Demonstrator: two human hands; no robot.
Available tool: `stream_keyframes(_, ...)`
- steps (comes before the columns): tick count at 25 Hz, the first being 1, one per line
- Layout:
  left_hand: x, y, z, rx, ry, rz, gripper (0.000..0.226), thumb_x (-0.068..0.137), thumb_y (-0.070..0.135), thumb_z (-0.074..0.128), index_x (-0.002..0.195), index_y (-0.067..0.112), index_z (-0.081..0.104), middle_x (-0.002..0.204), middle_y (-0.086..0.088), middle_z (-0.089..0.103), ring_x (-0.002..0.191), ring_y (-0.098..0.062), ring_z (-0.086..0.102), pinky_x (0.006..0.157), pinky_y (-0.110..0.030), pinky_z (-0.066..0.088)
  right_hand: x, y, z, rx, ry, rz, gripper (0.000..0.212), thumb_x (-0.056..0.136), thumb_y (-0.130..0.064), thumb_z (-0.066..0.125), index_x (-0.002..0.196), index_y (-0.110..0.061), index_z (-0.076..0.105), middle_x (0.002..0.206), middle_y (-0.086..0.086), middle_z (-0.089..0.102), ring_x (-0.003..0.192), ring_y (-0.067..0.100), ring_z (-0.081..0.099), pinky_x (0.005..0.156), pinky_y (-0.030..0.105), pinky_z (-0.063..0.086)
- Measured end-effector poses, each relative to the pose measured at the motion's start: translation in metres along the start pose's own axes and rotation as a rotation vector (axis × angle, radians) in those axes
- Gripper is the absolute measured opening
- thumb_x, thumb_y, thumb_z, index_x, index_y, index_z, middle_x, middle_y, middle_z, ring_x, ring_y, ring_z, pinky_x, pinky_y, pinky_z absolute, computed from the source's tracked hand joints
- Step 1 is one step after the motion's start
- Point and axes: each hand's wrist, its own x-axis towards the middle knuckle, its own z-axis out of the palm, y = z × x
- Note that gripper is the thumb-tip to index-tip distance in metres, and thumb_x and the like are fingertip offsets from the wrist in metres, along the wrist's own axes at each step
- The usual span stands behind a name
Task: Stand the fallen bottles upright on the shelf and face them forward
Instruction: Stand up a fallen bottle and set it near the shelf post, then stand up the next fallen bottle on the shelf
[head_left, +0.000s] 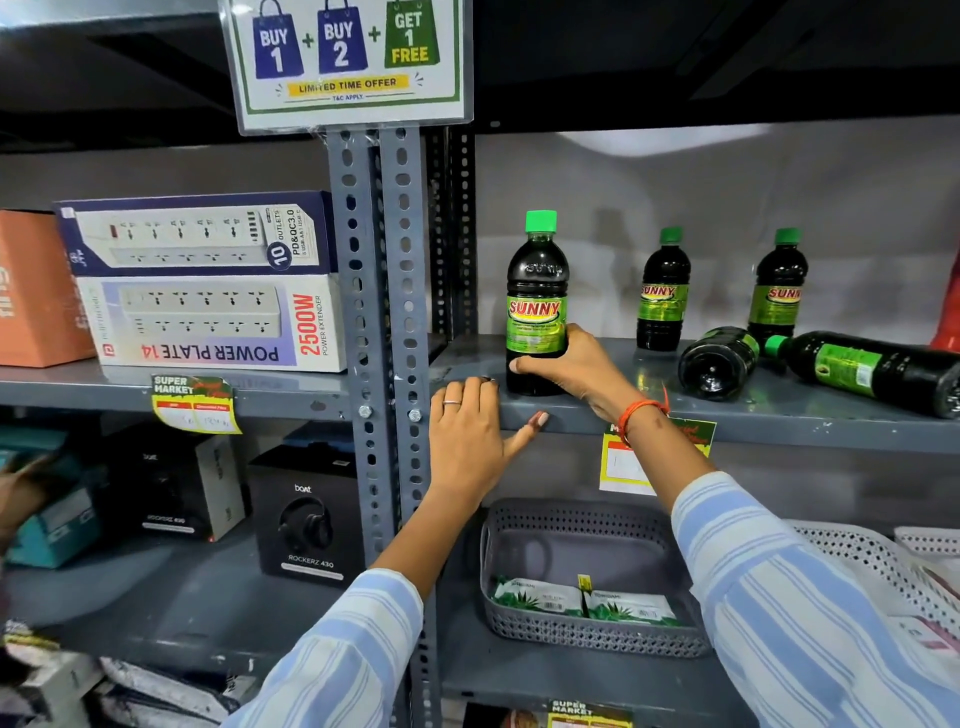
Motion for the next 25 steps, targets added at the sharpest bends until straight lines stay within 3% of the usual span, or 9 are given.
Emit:
stream_keyframes(3, -0.001, 0.0, 0.002, 0.028, 0.002, -0.019, 0.08, 0.085, 0.07, 0.028, 0.118, 0.003, 0.058, 0.106, -0.013, 0.065, 0.096, -0.03, 0.058, 0.088, -0.039, 0.036, -0.005, -0.001, -0.001, 0.02, -0.035, -0.021, 0.042, 0.07, -0.022, 0.082, 0.107, -0.018, 0.061, 0.099, -0.002, 0.067, 0.096, 0.015, 0.064, 0.079, 0.018, 0.05)
stream_keyframes(5, -0.002, 0.003, 0.002, 0.021, 0.006, -0.044, 0.087, 0.089, 0.069, 0.02, 0.139, 0.0, 0.038, 0.135, -0.018, 0.052, 0.123, -0.03, 0.048, 0.102, -0.041, 0.03, -0.011, -0.006, -0.002, 0.062, -0.049, -0.041, 0.038, 0.076, -0.028, 0.078, 0.107, -0.022, 0.056, 0.094, -0.011, 0.063, 0.089, 0.004, 0.06, 0.072, 0.008, 0.047)
stream_keyframes(7, -0.007, 0.013, 0.003, 0.002, -0.006, -0.03, 0.086, 0.092, 0.067, 0.009, 0.149, 0.002, 0.01, 0.154, -0.02, 0.022, 0.143, -0.028, 0.018, 0.115, -0.045, 0.015, -0.016, -0.009, -0.006, 0.067, 0.057, -0.059, 0.043, 0.085, -0.039, 0.066, 0.119, -0.017, 0.052, 0.103, -0.006, 0.06, 0.096, 0.008, 0.058, 0.083, 0.018, 0.048)
stream_keyframes(9, -0.011, 0.027, 0.006, -0.002, -0.023, 0.007, 0.081, 0.093, 0.066, 0.004, 0.149, 0.008, -0.008, 0.158, -0.015, 0.0, 0.145, -0.025, -0.002, 0.117, -0.047, 0.004, -0.017, -0.005, -0.017, -0.011, 0.245, -0.134, 0.047, 0.091, -0.043, 0.056, 0.125, -0.01, 0.051, 0.113, 0.007, 0.059, 0.101, 0.017, 0.057, 0.091, 0.031, 0.049)
stream_keyframes(12, -0.01, 0.051, 0.011, -0.021, -0.03, 0.062, 0.072, 0.094, 0.063, 0.003, 0.149, 0.018, -0.009, 0.157, -0.005, -0.019, 0.145, -0.018, -0.011, 0.117, -0.045, -0.003, -0.023, 0.0, -0.049, -0.118, 0.471, -0.285, 0.034, 0.093, -0.033, 0.053, 0.114, -0.006, 0.059, 0.11, 0.014, 0.061, 0.096, 0.023, 0.059, 0.09, 0.039, 0.05)
stream_keyframes(15, -0.01, 0.081, 0.014, -0.079, -0.006, 0.108, 0.067, 0.096, 0.059, 0.006, 0.151, 0.02, 0.014, 0.159, -0.003, -0.004, 0.146, -0.017, 0.001, 0.117, -0.043, 0.0, -0.025, 0.01, -0.1, -0.371, 0.599, -0.215, 0.033, 0.089, -0.029, 0.057, 0.112, -0.004, 0.06, 0.116, 0.018, 0.057, 0.112, 0.034, 0.05, 0.094, 0.036, 0.038)
stream_keyframes(19, -0.003, 0.121, 0.011, -0.211, 0.077, 0.06, 0.058, 0.099, 0.048, 0.021, 0.117, 0.011, 0.063, 0.135, -0.011, 0.055, 0.127, -0.027, 0.047, 0.111, -0.04, 0.021, -0.011, 0.051, -0.167, -0.517, 0.51, 0.269, 0.068, 0.077, -0.047, 0.068, 0.12, 0.004, 0.055, 0.127, 0.028, 0.054, 0.119, 0.041, 0.049, 0.098, 0.041, 0.041)
stream_keyframes(22, 0.008, 0.142, 0.007, -0.15, 0.052, -0.005, 0.048, 0.098, 0.039, 0.034, 0.084, 0.008, 0.067, 0.083, -0.011, 0.07, 0.08, -0.033, 0.064, 0.083, -0.04, 0.042, -0.008, 0.06, -0.183, -0.144, 0.276, 0.463, 0.071, 0.066, -0.06, 0.072, 0.11, -0.004, 0.062, 0.113, 0.014, 0.067, 0.091, 0.03, 0.064, 0.063, 0.032, 0.052)
stream_keyframes(25, 0.023, 0.161, -0.003, -0.118, -0.092, -0.056, 0.047, 0.092, 0.039, 0.038, 0.064, 0.009, 0.061, 0.06, -0.013, 0.064, 0.058, -0.033, 0.061, 0.052, -0.031, 0.036, -0.006, 0.052, -0.183, -0.022, 0.128, 0.515, 0.05, 0.069, -0.058, 0.072, 0.088, -0.014, 0.06, 0.083, 0.005, 0.065, 0.065, 0.022, 0.064, 0.047, 0.024, 0.046)
